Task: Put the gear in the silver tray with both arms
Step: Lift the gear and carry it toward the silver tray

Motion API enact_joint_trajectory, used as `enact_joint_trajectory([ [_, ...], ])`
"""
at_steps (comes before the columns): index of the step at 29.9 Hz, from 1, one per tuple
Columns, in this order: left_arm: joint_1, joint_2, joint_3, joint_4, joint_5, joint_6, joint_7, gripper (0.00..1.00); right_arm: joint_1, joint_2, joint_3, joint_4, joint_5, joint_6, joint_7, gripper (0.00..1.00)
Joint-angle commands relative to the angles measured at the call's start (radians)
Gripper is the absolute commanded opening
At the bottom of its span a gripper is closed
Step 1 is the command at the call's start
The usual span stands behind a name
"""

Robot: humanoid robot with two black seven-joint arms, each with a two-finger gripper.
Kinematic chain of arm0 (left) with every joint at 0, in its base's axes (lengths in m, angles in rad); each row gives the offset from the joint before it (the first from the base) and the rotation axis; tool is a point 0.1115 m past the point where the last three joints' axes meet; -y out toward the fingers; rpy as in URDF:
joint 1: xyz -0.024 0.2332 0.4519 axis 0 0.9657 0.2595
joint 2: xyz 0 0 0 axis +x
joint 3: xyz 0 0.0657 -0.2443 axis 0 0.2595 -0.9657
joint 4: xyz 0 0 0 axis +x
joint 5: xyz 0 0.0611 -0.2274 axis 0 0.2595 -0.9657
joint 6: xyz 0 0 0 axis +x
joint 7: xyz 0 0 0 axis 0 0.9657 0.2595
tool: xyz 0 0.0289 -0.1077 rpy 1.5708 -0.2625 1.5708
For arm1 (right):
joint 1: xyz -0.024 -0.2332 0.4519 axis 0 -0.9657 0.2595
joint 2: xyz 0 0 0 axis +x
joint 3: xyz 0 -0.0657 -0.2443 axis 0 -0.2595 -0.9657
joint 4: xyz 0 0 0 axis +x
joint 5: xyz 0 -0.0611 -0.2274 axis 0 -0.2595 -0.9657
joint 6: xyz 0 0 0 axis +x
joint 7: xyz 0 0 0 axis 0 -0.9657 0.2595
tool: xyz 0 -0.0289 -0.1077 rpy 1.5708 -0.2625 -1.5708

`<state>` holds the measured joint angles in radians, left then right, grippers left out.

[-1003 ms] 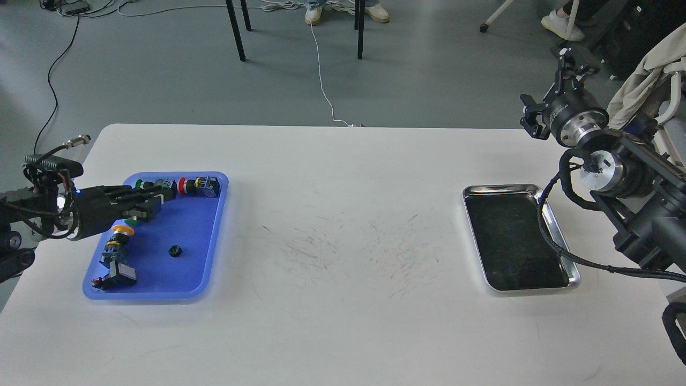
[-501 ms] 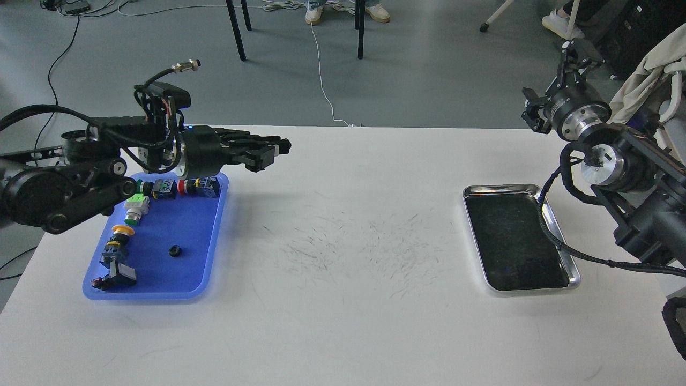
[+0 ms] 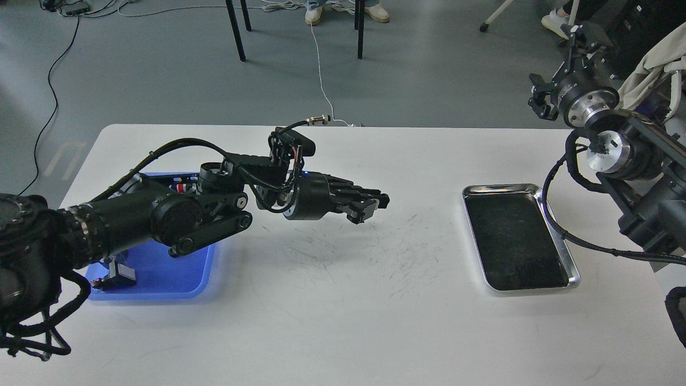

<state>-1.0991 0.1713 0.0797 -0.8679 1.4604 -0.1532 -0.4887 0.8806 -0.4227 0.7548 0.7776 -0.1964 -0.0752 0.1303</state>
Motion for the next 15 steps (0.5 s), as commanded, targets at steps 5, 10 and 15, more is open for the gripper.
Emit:
enact_joint_trajectory([
  [5,0.053,-0.127,0.048,0.064,-0.002,0.001,0.0,0.08,0.003,-0.001,-0.002,-0.014,0.0,0.0,0.0,0.99],
  [10,0.102,-0.171,0.049,0.154,-0.003,0.001,0.0,0.08,0.017,-0.004,-0.003,-0.015,0.0,-0.002,-0.003,0.99],
  [15,0.12,-0.171,0.04,0.223,-0.009,0.001,0.0,0.08,0.017,-0.01,-0.005,-0.015,0.0,-0.002,-0.003,0.99],
])
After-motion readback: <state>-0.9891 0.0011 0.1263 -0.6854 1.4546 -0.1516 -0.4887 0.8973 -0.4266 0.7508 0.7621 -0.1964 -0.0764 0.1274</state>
